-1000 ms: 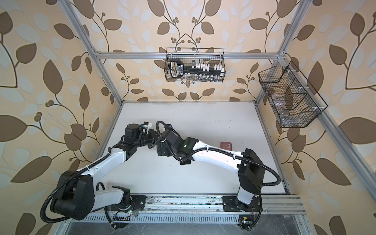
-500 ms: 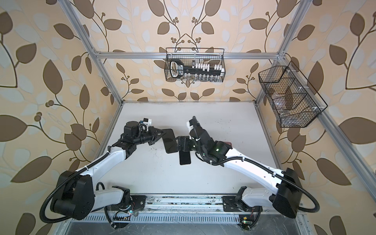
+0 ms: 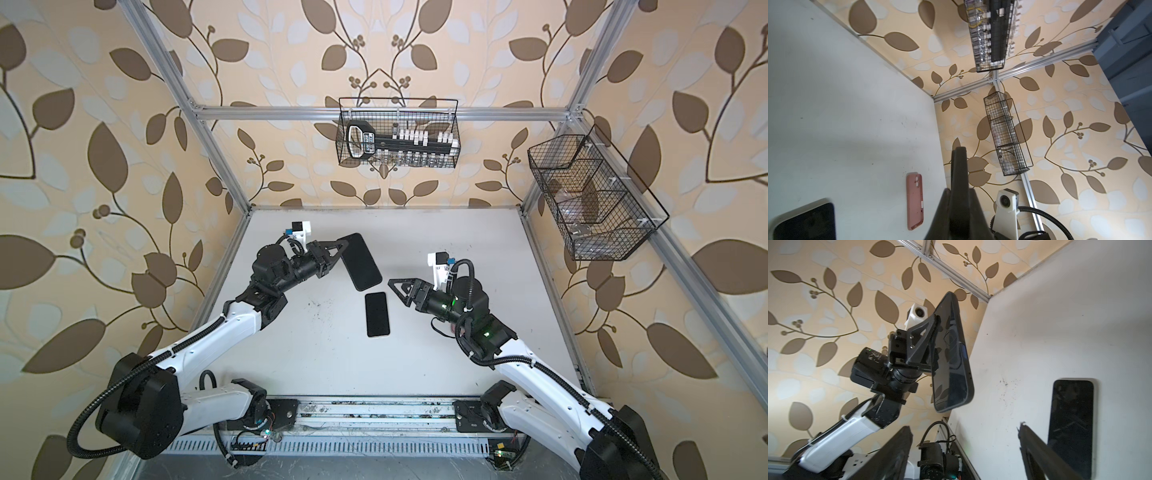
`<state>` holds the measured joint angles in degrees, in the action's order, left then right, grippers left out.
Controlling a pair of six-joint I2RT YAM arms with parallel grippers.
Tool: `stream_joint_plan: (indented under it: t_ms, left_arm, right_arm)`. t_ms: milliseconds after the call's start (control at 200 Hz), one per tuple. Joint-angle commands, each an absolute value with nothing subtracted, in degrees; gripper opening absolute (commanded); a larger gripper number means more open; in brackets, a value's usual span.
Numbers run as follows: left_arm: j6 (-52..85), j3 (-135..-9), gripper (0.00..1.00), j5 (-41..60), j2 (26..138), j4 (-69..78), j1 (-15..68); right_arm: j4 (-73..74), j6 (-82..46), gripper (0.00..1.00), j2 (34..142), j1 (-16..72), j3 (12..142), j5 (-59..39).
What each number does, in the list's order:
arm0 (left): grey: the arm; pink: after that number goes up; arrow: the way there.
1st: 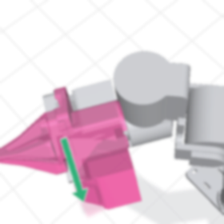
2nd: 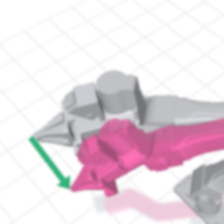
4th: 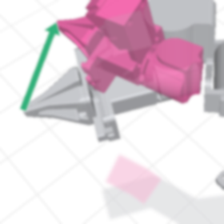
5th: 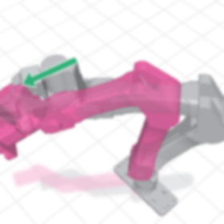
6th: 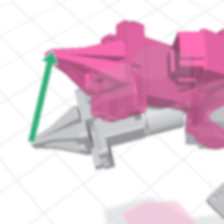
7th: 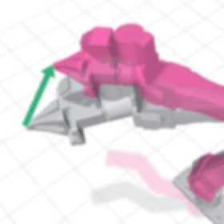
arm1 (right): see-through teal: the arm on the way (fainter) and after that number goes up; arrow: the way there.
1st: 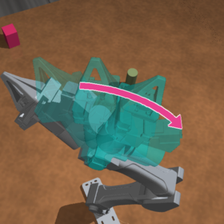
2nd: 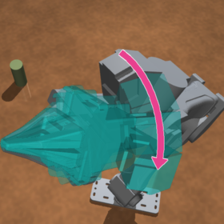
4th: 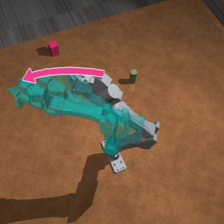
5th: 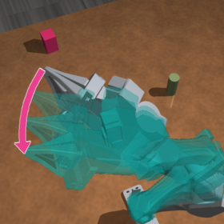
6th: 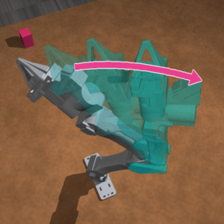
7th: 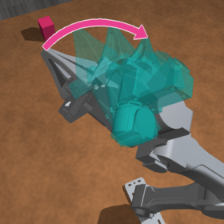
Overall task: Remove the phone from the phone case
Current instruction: 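Raise the phone with the left gripper while the right gripper moves to its edge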
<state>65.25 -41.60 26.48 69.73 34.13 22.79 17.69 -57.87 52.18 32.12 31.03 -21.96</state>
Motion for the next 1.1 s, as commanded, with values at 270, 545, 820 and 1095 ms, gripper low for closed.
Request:
stream_joint_plan:
  t_ms: [270,545,820,1095]
  left_arm:
    - [72.77,-44.95,0.00,17.13,75.70,60.38,31.00]
    - [69.48,-45.35,0.00,13.92,74.70,55.25,32.57]
    - [69.79,-44.68,0.00,11.98,73.95,54.02,32.96]
    - [68.20,-44.92,0.00,11.81,71.72,50.81,32.97]
  right_arm:
    - [25.88,-57.06,0.81,52.96,37.70,31.36,-20.09]
    - [29.00,-55.89,0.79,55.34,40.93,32.86,-16.36]
    - [32.54,-55.58,0.76,59.73,42.01,35.89,-15.48]
    - [32.16,-54.02,0.71,60.73,42.51,37.43,-14.50]
